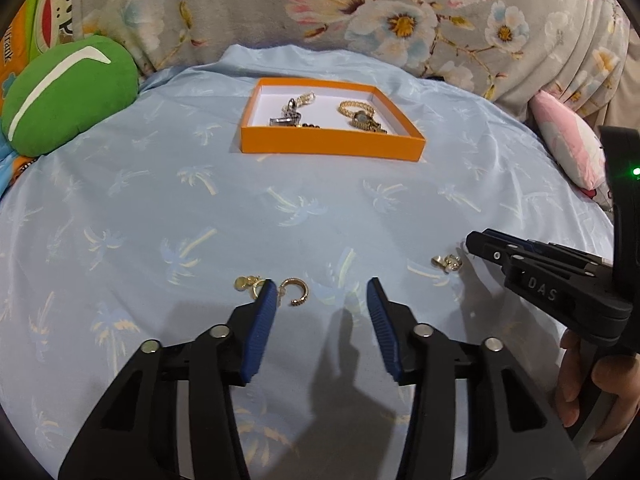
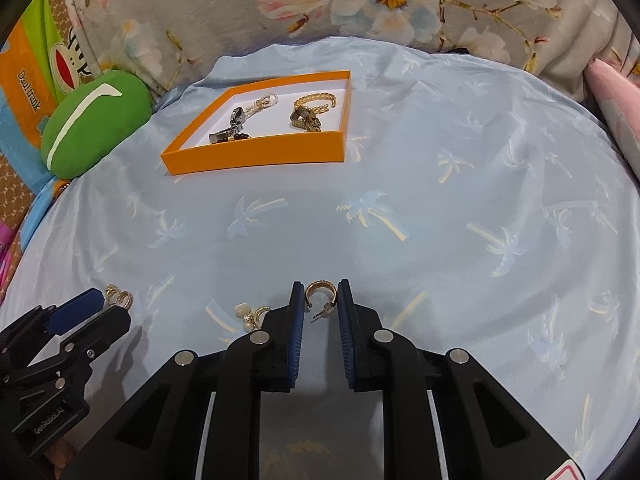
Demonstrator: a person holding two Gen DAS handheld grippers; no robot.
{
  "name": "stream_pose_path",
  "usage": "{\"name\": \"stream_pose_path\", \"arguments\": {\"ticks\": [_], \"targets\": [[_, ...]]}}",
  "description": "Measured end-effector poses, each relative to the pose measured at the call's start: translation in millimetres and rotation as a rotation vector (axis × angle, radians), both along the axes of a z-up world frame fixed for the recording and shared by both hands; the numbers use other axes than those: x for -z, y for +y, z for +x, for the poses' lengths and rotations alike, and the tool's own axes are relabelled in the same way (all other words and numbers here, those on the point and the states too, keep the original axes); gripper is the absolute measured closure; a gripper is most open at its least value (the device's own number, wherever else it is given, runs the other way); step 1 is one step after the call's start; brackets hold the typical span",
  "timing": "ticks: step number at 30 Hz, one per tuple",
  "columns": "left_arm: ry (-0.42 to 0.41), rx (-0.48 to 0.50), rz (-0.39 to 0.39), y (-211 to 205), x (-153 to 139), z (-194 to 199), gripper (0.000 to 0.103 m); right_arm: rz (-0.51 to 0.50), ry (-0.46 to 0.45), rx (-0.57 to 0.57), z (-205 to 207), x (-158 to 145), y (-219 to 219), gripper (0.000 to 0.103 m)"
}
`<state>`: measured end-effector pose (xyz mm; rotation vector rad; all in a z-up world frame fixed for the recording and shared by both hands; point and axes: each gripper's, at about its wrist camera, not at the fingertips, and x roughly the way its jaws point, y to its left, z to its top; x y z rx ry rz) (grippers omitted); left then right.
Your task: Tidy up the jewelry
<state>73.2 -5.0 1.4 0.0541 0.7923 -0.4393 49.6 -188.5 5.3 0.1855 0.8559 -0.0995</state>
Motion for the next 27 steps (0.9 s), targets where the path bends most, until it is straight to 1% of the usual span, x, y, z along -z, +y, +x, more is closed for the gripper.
{"name": "stream_pose_path", "arguments": {"ticks": [2,4,8,11,12,14,19,27], "targets": [[0.032,-0.016,-0.004,2,4,5,0.067,0.01,0.001,-0.003,0,0,-1,0.087],[0.056,-0.037,-0.011,4,6,9,0.068,0.021,0.002,-0.007,0,0,-1,0.087],[0.049,-0.038,0.016,0,7,9,0.069,0.034,0.003,-0.014,0,1,-1,0.087],[0.051,-0.032,0.009,-1,7,10,0.069,0.046,0.006,-0.015,0,2,-3,0.087],[0.055,-0.024,-0.003,-1,7,11,0.075,0.049,0.007,-0.014,0,2,-3,0.087],[0.059,-0.002,-0.009,-3,7,10,0.082,0.054,0.007,-0.014,1,2,-4,0.087],[0.057,0.029,0.002,-13,7,9,0.083,0.066,0.005,-0.011,1,2,-7,0.087],[0.045,-0.001,0.035,-24,8,12,0.082,0.068,0.01,-0.017,2,3,-6,0.087]]}}
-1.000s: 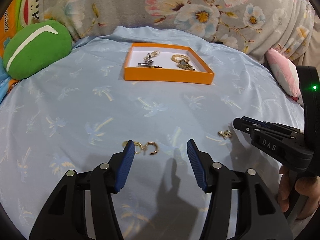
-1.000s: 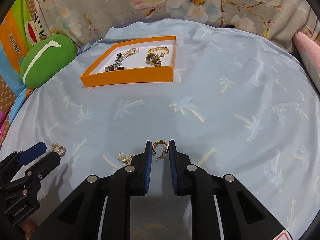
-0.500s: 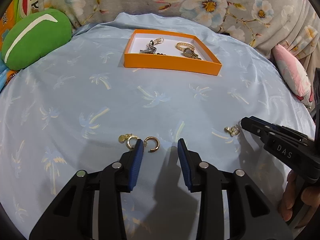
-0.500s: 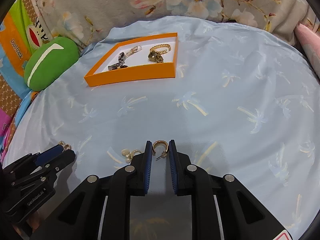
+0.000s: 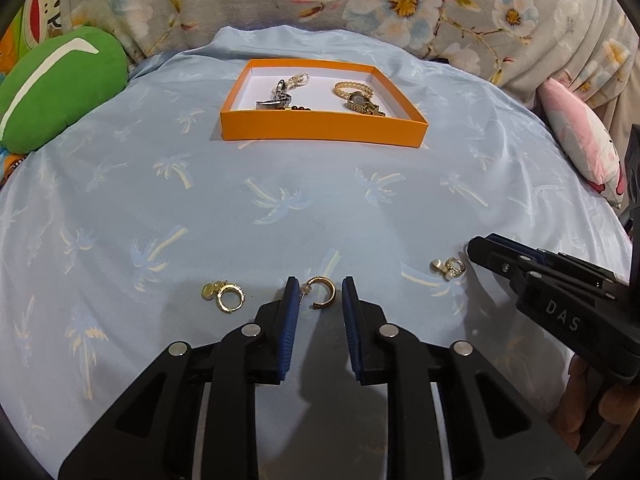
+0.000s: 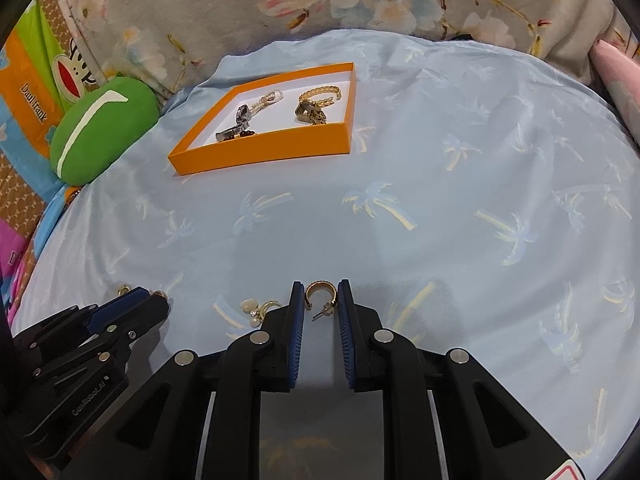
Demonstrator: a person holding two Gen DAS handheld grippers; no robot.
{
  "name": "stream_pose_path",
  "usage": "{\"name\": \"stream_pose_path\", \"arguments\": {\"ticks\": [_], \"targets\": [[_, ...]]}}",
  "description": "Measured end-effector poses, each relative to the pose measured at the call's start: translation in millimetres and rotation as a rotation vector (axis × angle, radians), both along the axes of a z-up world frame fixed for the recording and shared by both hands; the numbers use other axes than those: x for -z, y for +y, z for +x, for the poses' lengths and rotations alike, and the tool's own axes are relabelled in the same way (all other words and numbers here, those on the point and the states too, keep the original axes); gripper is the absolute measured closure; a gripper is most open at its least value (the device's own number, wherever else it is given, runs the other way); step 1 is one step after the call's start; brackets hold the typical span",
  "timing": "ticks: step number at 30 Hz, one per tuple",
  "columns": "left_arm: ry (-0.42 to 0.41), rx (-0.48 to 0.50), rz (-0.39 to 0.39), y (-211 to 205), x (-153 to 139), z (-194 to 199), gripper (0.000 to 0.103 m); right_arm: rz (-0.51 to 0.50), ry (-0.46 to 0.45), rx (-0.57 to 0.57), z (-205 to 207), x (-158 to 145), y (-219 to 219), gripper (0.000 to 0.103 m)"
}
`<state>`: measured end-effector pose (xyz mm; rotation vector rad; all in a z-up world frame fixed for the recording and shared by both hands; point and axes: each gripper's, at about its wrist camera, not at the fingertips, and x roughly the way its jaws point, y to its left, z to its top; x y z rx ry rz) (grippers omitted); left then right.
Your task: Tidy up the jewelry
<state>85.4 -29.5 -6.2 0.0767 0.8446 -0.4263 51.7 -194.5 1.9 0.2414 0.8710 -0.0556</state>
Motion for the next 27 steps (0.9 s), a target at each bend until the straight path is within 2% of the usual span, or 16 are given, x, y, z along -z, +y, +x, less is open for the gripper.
{"name": "stream_pose_path", "arguments": {"ticks": [4,9,13,16,22,27], "targets": [[0.001,0.005,-0.004,-1,0,1,0.082,0.0,-0.001,0.0,0,0,0,0.087],[-0.001,0.004,-0.038,3,-2,2,0.096,-0.002,-0.015,-0.003,-1,-2,1,0.087],[-0.01,0.004,-0.045,1,-8,3,0.099,0.013,-0.044,-0.001,-4,-12,-3,0.087],[-0.041,0.009,-0.063,1,-23,7,0.099,0.028,-0.069,-0.004,-1,-25,-9,0.087],[-0.143,0.014,-0.099,-9,-67,43,0.099,0.001,-0.128,-0.027,41,-57,-19,0.087],[-0.195,-0.001,-0.107,-26,-93,102,0.099,-0.006,-0.157,-0.062,96,-71,-15,0.087]]}}
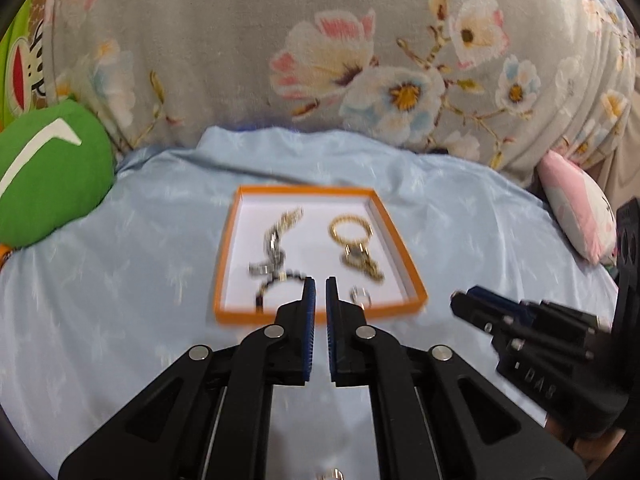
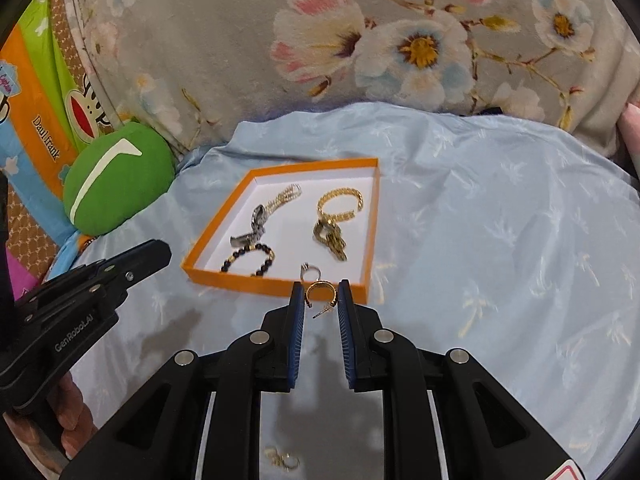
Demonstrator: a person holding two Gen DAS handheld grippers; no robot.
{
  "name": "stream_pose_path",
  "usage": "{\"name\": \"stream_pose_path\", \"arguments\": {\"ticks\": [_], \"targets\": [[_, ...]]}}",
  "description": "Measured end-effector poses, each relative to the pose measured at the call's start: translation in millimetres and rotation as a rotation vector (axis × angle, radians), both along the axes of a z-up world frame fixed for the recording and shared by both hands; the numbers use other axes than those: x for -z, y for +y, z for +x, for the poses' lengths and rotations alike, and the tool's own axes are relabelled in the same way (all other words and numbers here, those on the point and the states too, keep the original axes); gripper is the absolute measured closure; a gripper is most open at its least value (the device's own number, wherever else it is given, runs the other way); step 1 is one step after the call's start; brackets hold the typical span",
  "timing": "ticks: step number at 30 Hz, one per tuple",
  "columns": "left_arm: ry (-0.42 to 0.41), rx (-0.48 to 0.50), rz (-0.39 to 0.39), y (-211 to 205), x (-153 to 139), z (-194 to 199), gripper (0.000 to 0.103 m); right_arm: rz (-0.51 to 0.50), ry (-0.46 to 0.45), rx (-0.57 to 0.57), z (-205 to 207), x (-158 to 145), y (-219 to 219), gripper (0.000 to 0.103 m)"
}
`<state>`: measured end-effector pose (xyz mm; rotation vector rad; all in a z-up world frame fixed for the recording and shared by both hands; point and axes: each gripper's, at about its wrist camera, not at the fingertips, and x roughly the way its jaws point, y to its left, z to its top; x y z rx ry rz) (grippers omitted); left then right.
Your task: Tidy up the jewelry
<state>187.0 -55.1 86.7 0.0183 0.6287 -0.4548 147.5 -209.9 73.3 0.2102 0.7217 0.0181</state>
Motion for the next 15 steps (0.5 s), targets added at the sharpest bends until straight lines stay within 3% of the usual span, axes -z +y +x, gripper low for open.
{"name": "stream_pose_path", "arguments": {"ticks": [9,15], "targets": [[0.038,-0.055,0.014,-18,13,104,0.099,0.033,0.044,-0.047,92,21,7,0.087],[0.071,-0.073,0.034,-23,37,134,0.099,0.021,0.083,-0.055,128,42,12,0.087]]}}
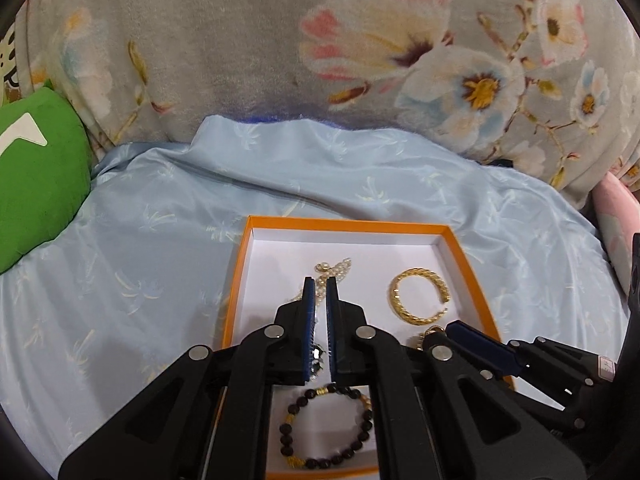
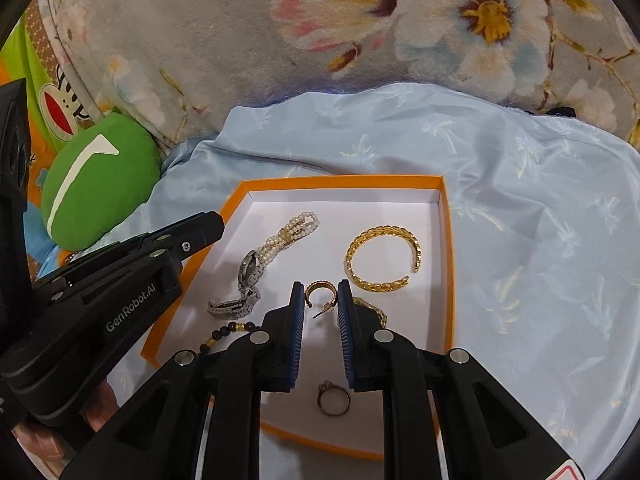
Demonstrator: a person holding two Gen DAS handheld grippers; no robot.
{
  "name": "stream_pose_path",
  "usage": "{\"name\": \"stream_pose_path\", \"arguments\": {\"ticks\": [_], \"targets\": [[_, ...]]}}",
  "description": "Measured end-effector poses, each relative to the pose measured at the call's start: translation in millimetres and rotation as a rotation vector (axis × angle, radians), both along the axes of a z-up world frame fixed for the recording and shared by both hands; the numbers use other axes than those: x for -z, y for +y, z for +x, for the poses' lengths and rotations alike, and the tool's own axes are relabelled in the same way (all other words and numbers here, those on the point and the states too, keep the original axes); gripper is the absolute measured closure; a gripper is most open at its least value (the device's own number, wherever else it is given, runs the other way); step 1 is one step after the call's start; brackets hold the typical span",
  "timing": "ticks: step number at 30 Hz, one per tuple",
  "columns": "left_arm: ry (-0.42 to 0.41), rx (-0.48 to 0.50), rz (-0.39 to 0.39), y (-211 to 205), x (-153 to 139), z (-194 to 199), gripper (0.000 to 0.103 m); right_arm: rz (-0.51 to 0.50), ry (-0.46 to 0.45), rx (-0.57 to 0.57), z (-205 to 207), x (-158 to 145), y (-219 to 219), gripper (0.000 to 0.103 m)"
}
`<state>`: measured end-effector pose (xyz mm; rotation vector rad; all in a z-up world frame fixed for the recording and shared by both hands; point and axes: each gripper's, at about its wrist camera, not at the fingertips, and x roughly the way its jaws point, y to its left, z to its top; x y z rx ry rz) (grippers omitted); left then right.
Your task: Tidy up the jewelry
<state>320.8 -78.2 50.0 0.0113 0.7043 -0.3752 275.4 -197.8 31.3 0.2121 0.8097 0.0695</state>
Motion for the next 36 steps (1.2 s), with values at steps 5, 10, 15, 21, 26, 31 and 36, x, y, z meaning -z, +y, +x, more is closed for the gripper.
{"name": "stream_pose_path", "arguments": {"ticks": [5,10,15,21,26,31,36], "targets": [[0.039,-0.009,0.003,0,16,13,0.099,-0.019,0.018,-0.005,9,7,2,0.087],[0.042,-0.01,0.013,-1,22,13,0.098,-0.027,0.018,-0.003,9,10,3,0.087],[0.031,0.023,-0.011,6,13,0,0.098,-0.045,-0.001,0.001,-1,6,1,0.087],[0.011,0.089,-0.081,32,-5,-51,0.098,-0.034,-0.022,0.016,-31,-2,-4,0.087],[0.015,0.137,-0.086,50,-9,-114,0.096,-0.037,-0.05,0.025,-72,-15,-4,0.087],[0.037,0.172,-0.017,55,13,-181,0.055,-0.037,-0.05,0.034,-104,-16,-7,0.087],[0.058,0.183,0.076,46,36,-212,0.054,-0.024,-0.05,0.044,-110,-18,-11,0.087]]}}
